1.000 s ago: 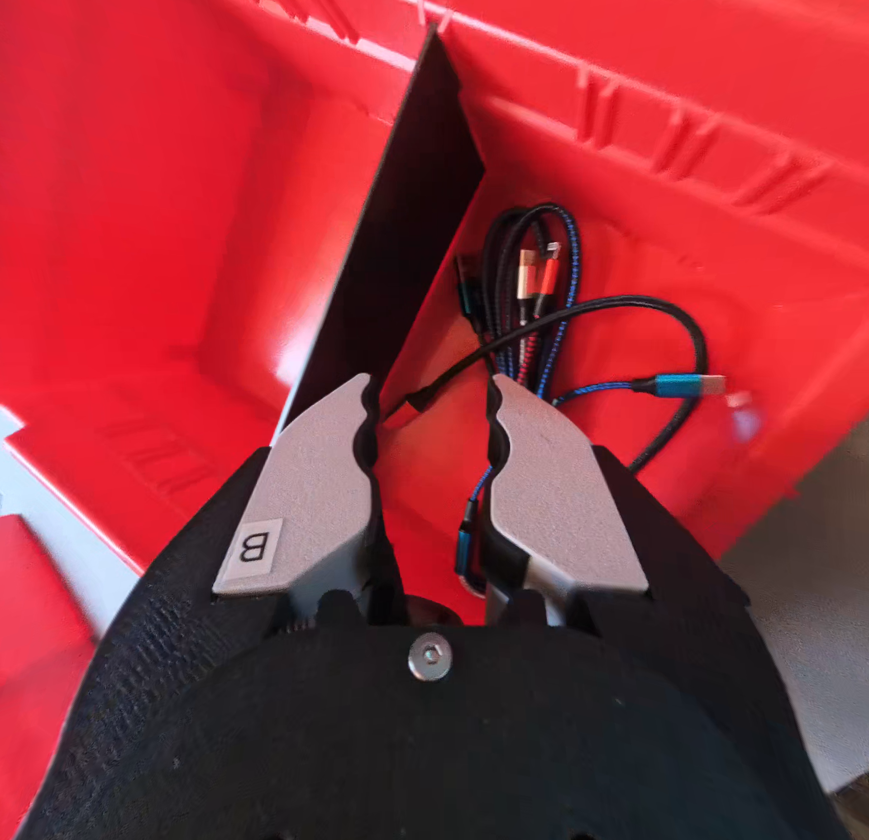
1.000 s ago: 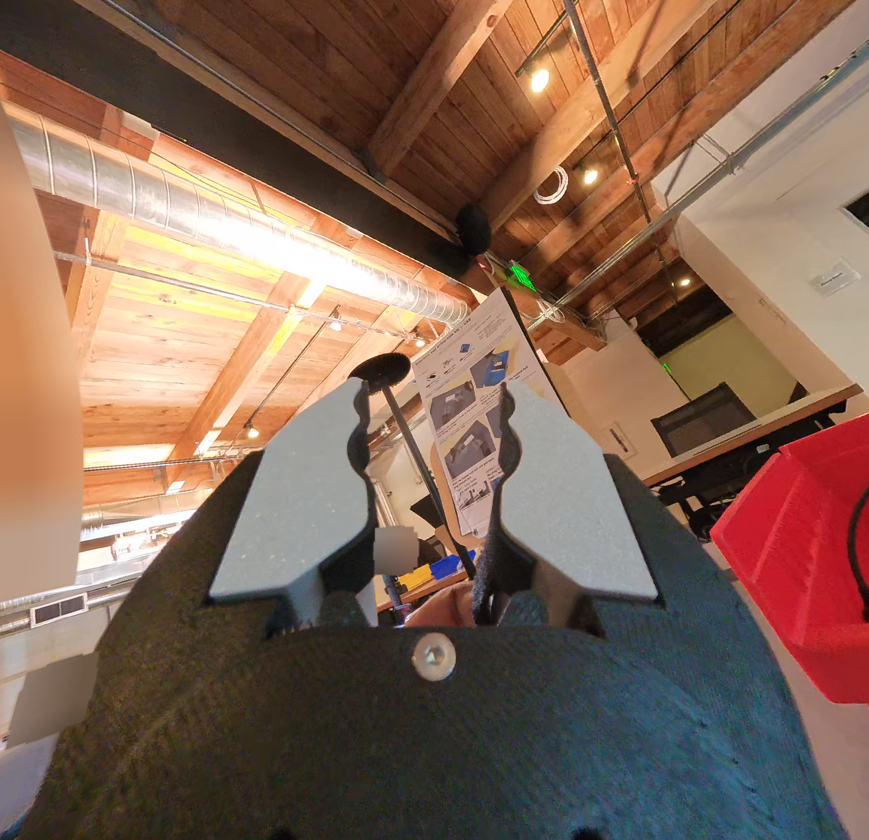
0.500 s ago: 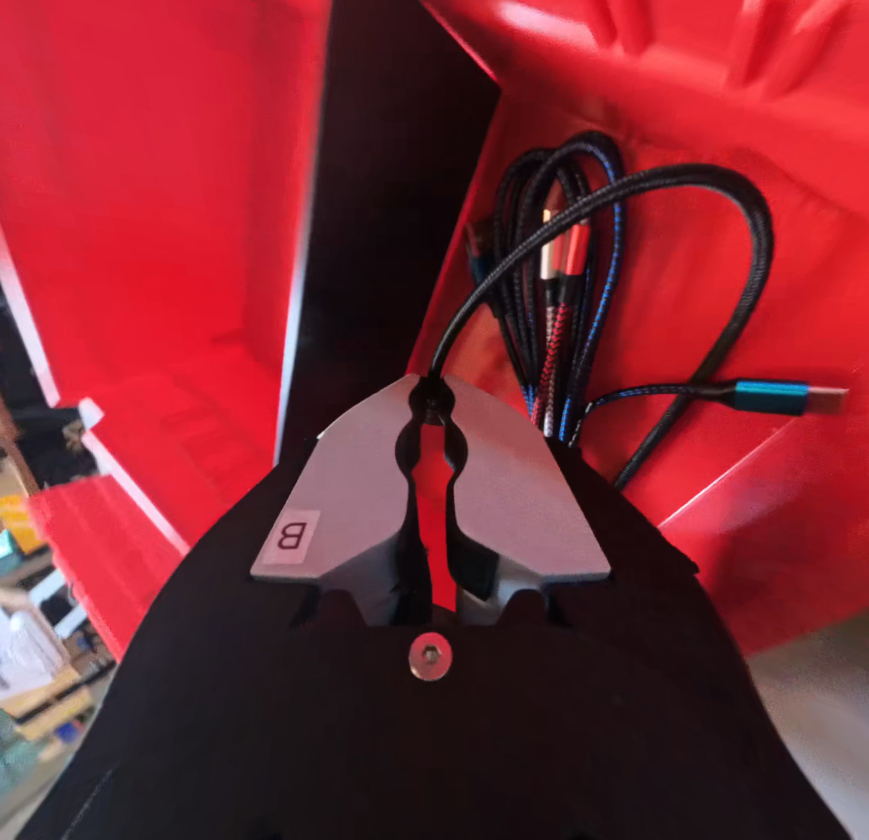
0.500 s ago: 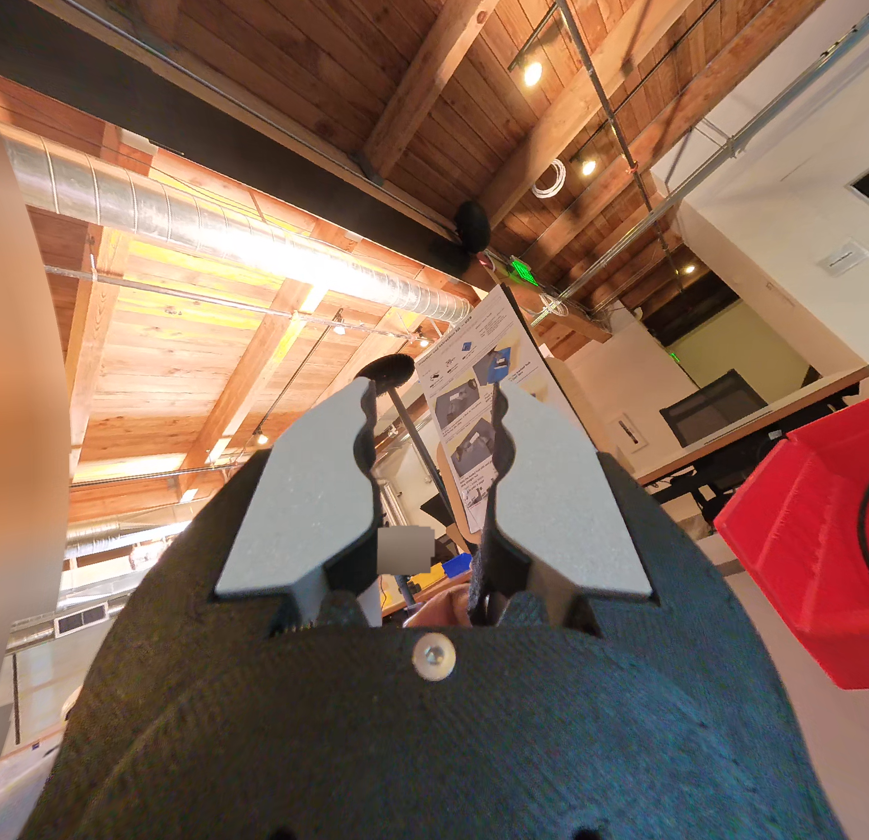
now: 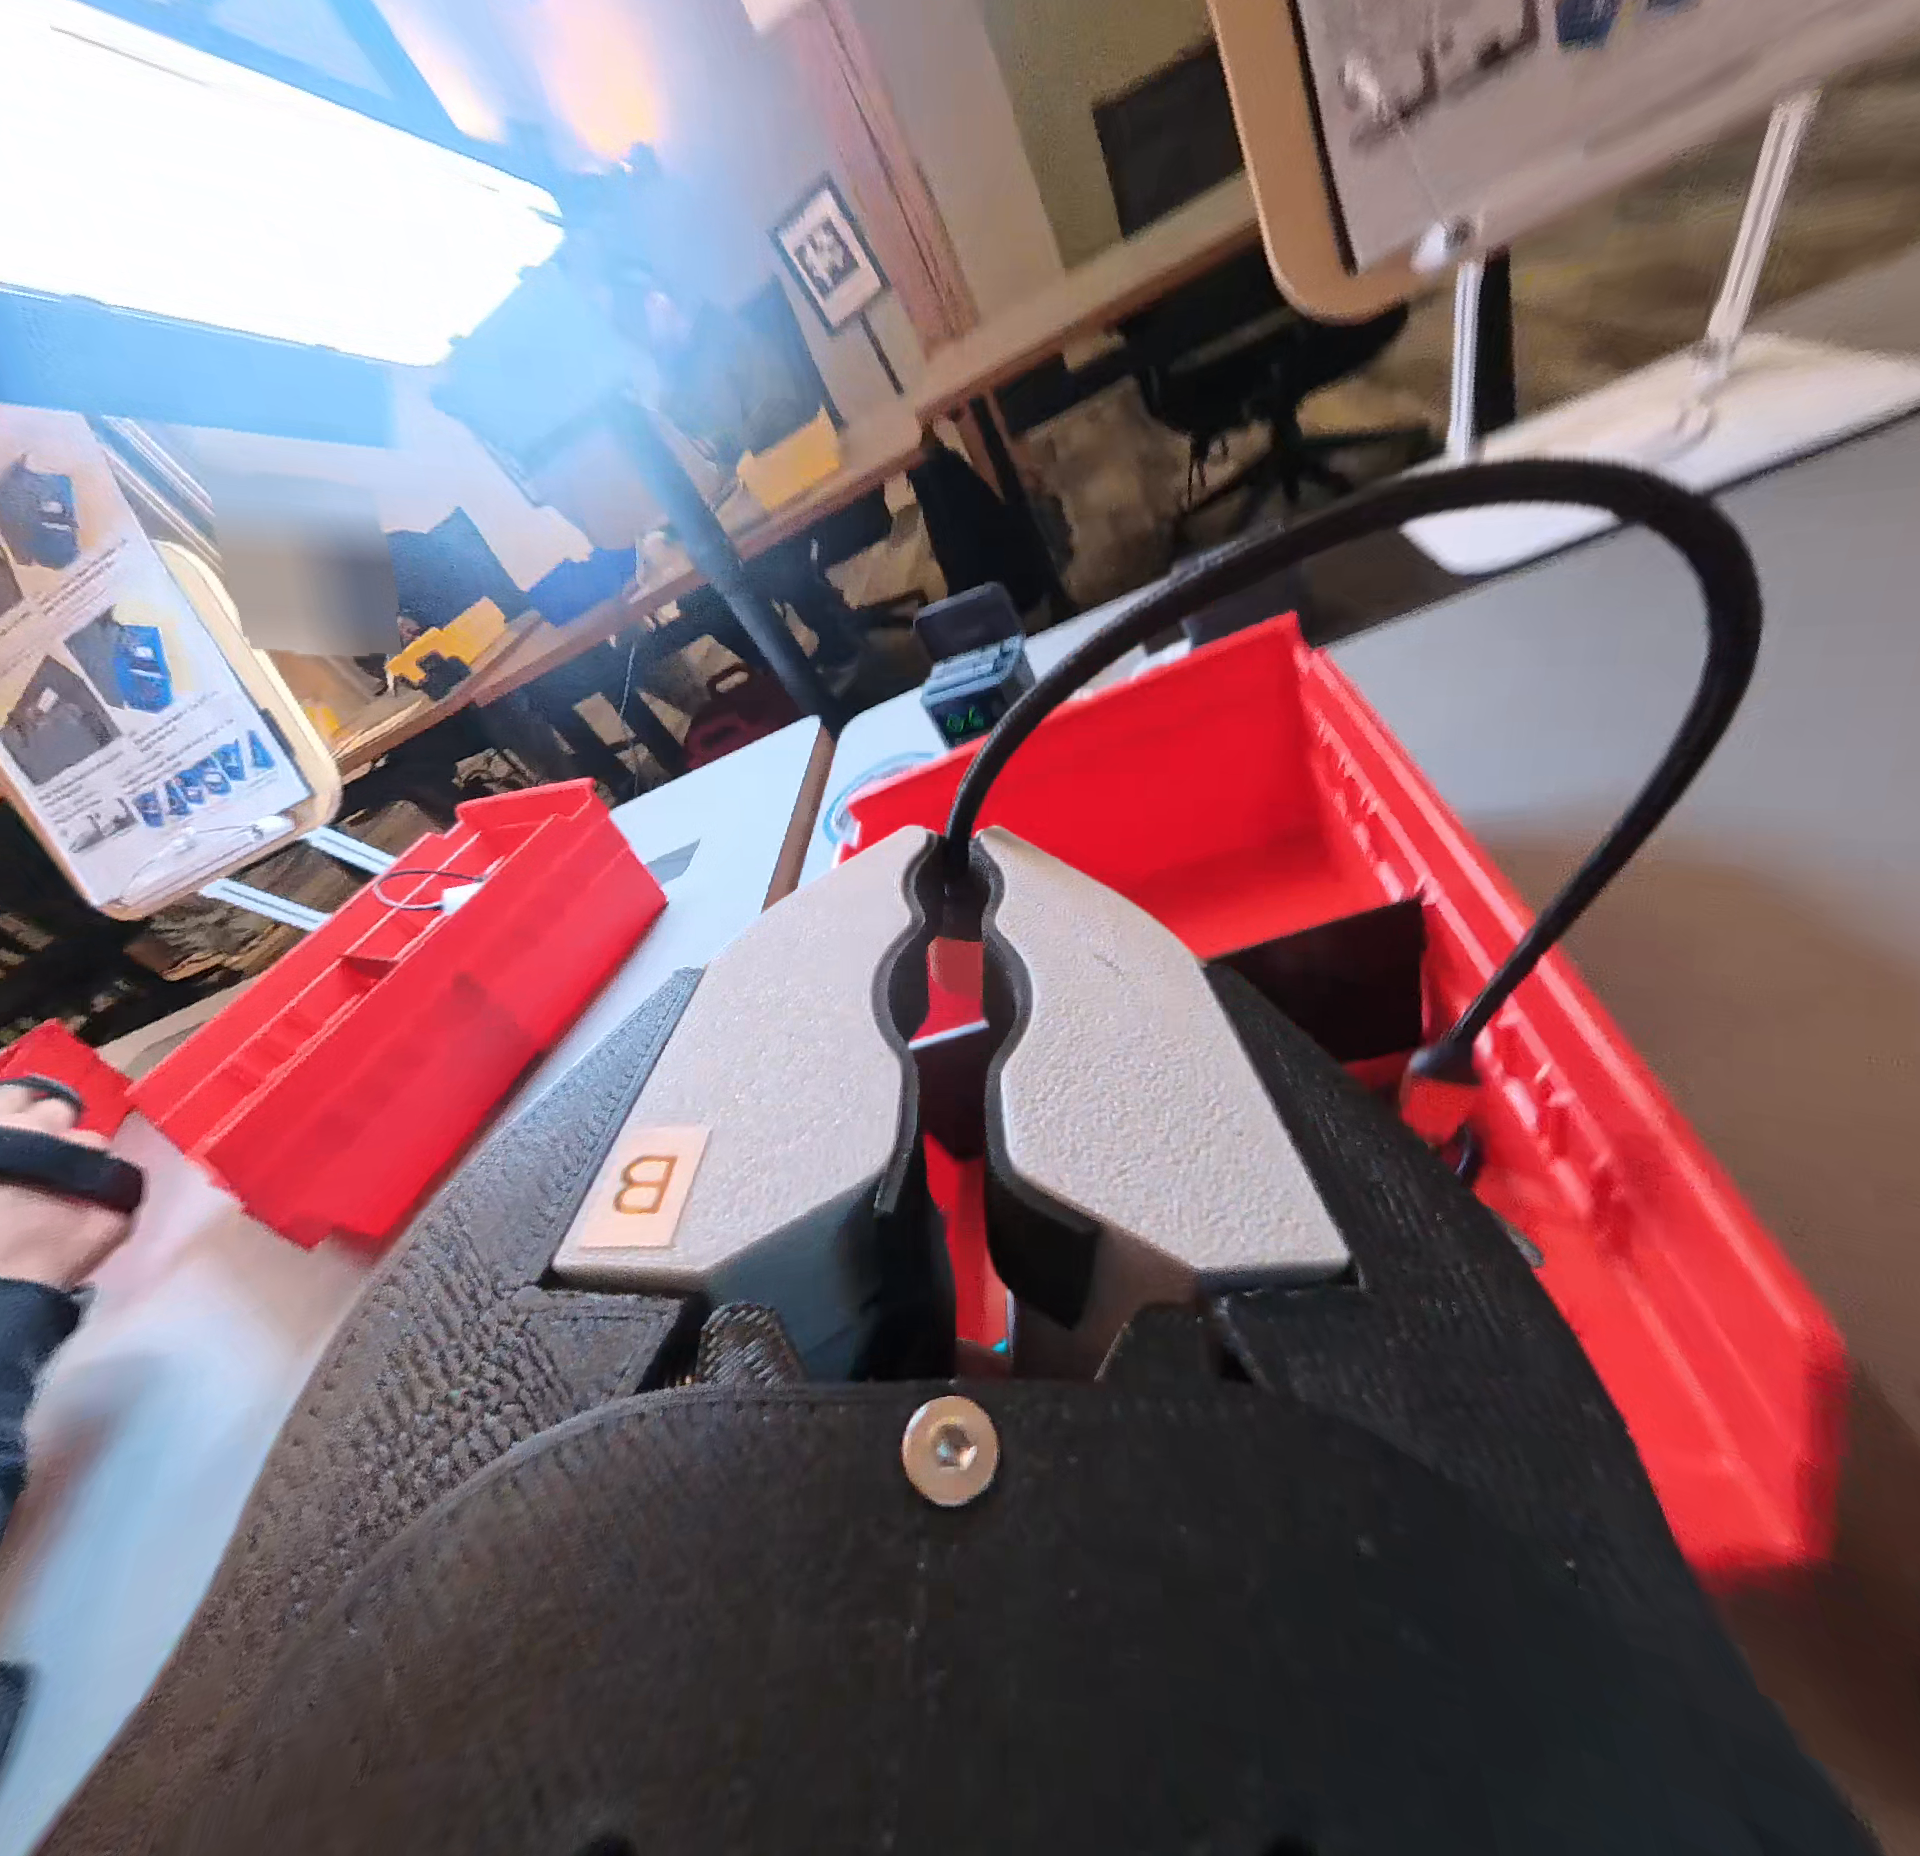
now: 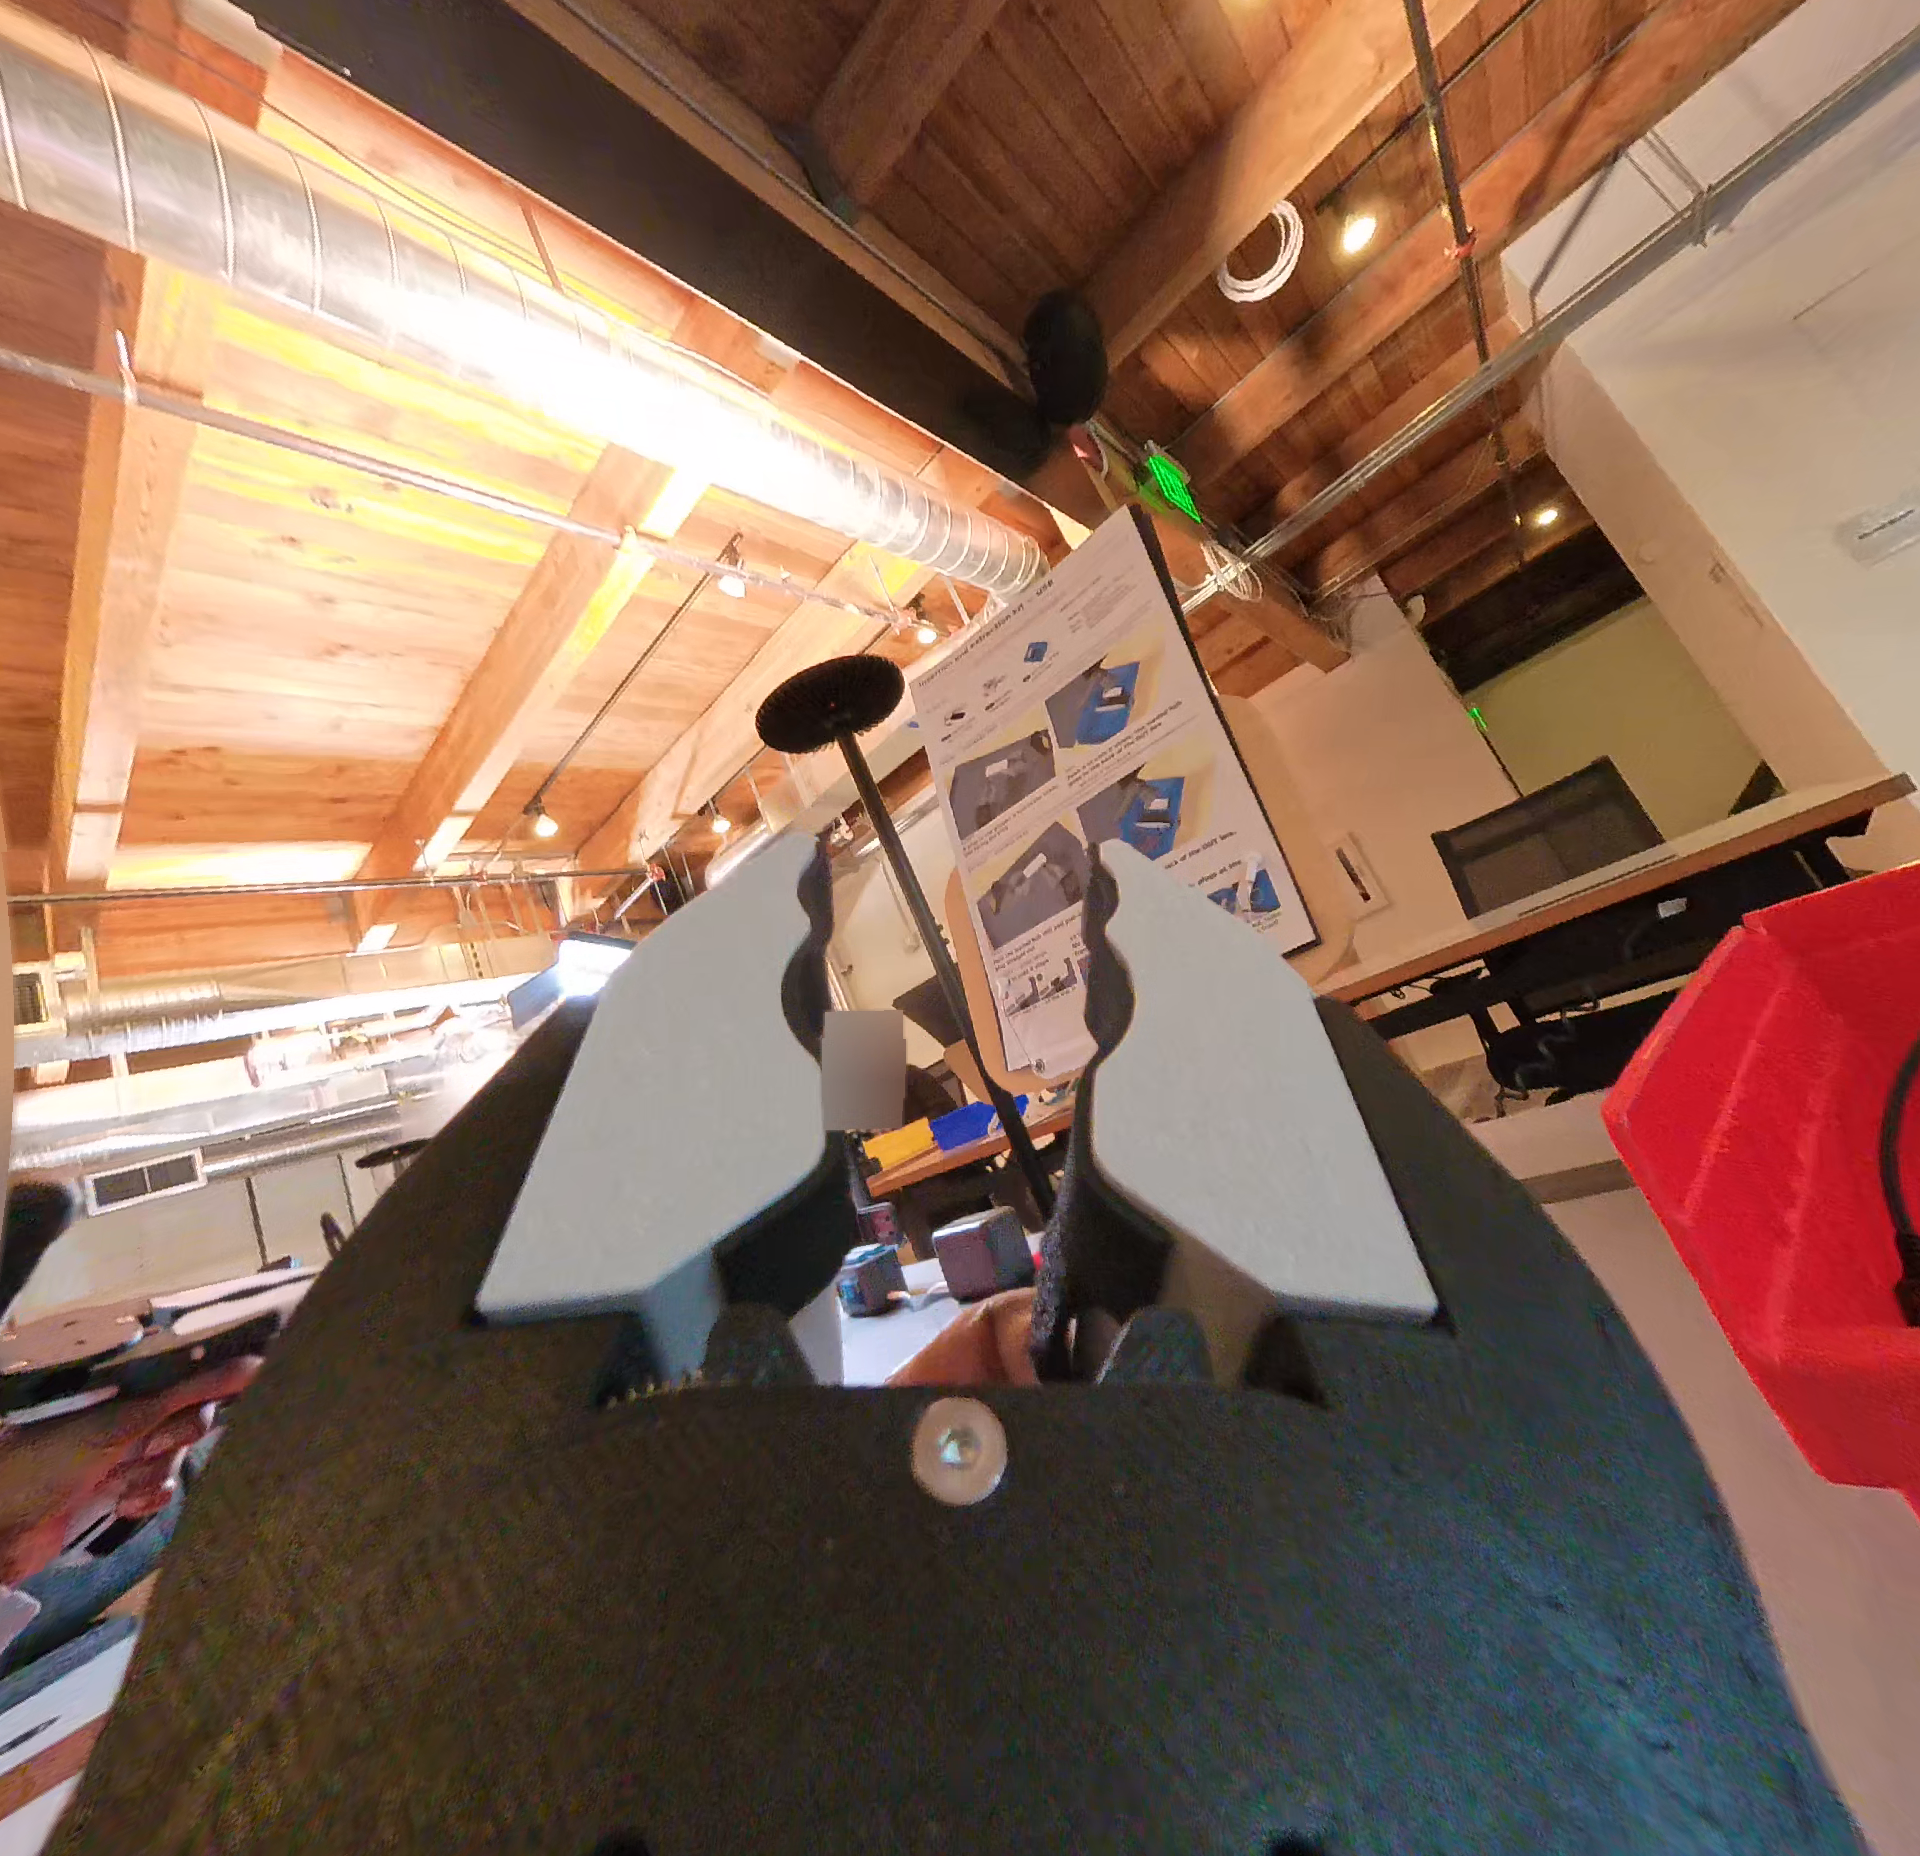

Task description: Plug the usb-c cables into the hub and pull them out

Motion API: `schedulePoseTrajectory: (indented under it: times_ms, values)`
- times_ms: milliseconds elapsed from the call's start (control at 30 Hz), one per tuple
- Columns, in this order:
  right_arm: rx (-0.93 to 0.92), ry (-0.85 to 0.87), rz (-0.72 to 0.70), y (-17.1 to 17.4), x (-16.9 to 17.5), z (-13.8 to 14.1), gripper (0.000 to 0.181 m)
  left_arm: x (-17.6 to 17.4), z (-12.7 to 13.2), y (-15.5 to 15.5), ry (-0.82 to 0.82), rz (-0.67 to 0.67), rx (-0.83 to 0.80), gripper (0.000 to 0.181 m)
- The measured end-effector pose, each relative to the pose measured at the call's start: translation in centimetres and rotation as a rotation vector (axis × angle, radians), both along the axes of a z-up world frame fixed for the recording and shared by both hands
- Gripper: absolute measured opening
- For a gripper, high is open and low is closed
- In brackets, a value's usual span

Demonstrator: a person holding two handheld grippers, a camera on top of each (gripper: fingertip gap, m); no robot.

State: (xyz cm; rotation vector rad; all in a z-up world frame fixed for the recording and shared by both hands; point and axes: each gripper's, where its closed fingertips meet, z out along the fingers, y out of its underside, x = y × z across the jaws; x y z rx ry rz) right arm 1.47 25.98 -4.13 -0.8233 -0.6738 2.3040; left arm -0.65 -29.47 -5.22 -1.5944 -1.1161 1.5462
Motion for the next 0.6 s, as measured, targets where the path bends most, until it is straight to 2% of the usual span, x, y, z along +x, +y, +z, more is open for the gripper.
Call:
schedulePoseTrajectory:
  times_ms: [100,167,233,467,533,600]
  values:
    - [0.028,-0.011,-0.006,-0.3,-0.2,-0.1,0.046,0.3,2.3,2.6,0.159,-0.113,0.167,0.004]
    - [0.060,-0.018,-0.005,-0.8,-0.3,-0.2,0.046,0.8,4.1,5.6,0.264,-0.267,0.333,0.004]
    - [0.106,-0.022,0.007,-1.6,-0.3,-0.4,0.046,1.7,5.8,9.4,0.346,-0.493,0.499,0.004]
    - [0.339,-0.036,0.048,-5.4,-0.3,-1.4,0.046,4.5,8.5,18.9,0.367,-1.079,1.000,0.004]
    - [0.424,-0.051,0.072,-6.8,-0.2,-2.0,0.045,5.0,8.3,20.8,0.337,-1.207,1.132,0.004]
    - [0.496,-0.081,0.125,-8.6,0.3,-2.2,0.038,5.1,7.9,22.3,0.306,-1.285,1.194,0.004]
